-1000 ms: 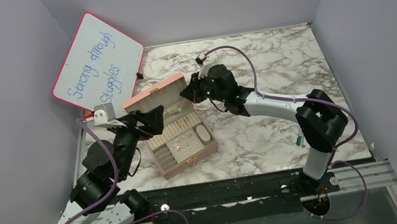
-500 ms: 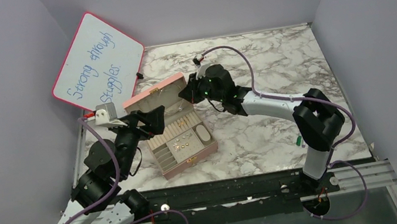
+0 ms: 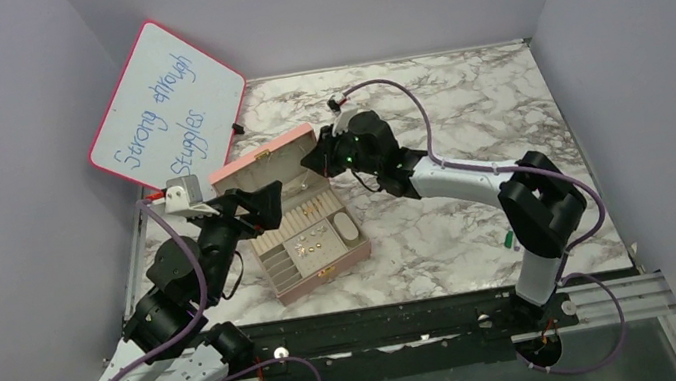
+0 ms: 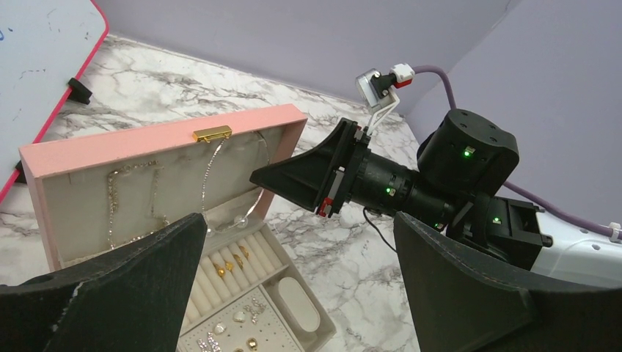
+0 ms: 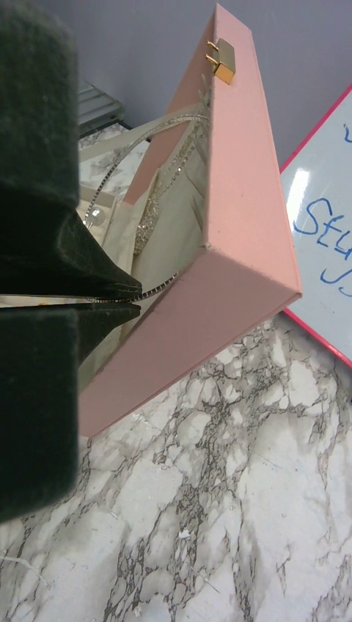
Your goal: Organize the mixed jewelry
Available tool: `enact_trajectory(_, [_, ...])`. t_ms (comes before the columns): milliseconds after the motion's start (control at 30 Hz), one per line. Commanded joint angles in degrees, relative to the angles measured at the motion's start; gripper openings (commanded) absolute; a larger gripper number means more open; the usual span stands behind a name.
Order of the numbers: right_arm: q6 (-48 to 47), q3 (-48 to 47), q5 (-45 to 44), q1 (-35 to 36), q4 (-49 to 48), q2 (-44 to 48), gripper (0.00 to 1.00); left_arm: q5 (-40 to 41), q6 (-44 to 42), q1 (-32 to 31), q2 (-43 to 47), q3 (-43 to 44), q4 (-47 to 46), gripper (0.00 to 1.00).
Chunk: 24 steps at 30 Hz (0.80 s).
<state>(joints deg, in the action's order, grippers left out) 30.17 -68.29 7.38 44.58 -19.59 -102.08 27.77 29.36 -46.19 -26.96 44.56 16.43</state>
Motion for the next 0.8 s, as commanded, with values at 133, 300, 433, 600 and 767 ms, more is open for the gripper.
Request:
enact_trajectory(133, [0.25,-1.38,-1.38,1.22,0.30,0.45,0.13,0.35,0.34,0.10,0.05,-0.69,-0.09,0.99])
enact_trajectory(300, [0.75,-2.55,-4.54,2.04,2.33,-0.02,0.16,0.27,0.43,0.06,-0.08,-0.79,-0.17,0.99])
enact_trajectory(433, [0.85,-3.02,-9.01,2.08,5.02,-0.39,0.17,0.27,0.43,0.05,0.07,-0.78,-0.09,0.99])
enact_trajectory(600, [2.35,-1.94,-13.62,2.02,7.18,0.54,0.33,-0.01,0.56,0.08,0.09,-1.26,-0.08,0.99])
enact_trajectory(767, [6.90,-0.39,-15.13,2.09,8.75,3.64,0.44,-0.48,1.36,0.05,-0.25,-1.73,0.17,0.99])
